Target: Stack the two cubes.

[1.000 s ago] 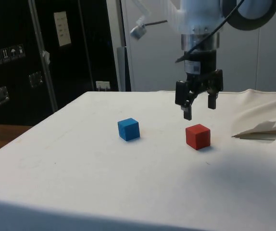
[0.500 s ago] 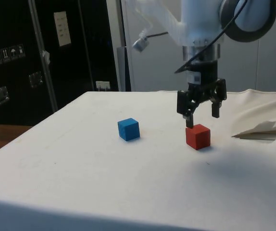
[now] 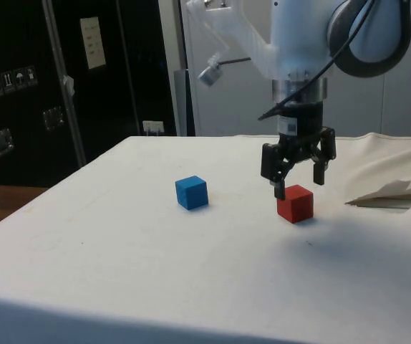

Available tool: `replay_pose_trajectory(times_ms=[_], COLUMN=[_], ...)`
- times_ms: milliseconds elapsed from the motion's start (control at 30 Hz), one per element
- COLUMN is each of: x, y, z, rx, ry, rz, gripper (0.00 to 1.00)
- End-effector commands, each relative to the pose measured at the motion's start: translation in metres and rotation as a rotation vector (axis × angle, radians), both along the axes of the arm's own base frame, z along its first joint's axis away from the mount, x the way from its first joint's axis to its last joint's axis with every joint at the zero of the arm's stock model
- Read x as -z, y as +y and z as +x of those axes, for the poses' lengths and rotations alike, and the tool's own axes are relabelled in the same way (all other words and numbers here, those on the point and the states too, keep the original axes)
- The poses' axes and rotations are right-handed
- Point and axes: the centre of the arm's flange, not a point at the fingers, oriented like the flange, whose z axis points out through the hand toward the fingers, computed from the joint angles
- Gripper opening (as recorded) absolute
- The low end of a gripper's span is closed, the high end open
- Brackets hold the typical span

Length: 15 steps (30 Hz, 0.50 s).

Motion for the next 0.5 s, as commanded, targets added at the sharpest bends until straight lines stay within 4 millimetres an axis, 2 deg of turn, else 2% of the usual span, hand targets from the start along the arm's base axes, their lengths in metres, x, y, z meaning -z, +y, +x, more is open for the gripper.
replay_pose_trajectory(times_ms=[0, 267, 467], x=[0.001, 0.006, 0.015], y=[-0.001, -0.010, -0.021], z=[-0.001, 0.002, 0.012], rx=[0.001, 0.003, 0.011], ry=[-0.003, 0.000, -0.004], rz=[0.000, 0.004, 0.007], gripper=[1.00, 1.00, 1.00])
